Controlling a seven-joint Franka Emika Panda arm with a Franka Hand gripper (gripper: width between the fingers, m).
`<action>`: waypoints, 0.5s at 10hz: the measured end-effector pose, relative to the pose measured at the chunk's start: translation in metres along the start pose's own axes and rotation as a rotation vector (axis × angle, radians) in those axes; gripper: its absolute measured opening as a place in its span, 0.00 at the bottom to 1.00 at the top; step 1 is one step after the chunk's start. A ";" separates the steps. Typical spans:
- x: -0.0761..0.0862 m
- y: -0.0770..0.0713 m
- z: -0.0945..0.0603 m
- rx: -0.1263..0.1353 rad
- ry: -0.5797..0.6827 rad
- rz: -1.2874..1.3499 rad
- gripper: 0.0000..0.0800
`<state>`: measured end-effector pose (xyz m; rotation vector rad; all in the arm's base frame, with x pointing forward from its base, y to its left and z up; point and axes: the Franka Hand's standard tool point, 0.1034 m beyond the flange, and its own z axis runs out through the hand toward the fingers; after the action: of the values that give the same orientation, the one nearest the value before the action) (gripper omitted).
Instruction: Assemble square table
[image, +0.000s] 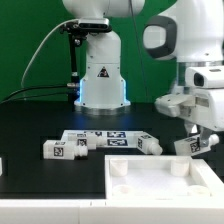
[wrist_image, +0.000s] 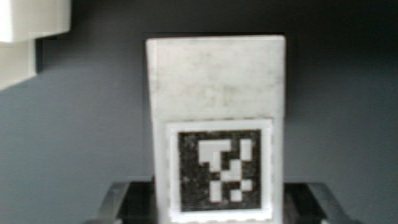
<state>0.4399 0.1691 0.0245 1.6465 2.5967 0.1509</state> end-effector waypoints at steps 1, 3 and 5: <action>-0.003 0.000 -0.001 -0.006 -0.003 -0.096 0.36; -0.005 -0.001 0.000 -0.007 -0.008 -0.196 0.36; -0.002 -0.001 -0.001 -0.030 -0.009 -0.321 0.36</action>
Offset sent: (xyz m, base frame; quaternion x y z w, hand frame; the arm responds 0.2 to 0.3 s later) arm 0.0000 0.0000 0.0000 0.0000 0.0000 -0.1938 0.9810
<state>0.4398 0.1665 0.0251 1.1948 2.7909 0.1629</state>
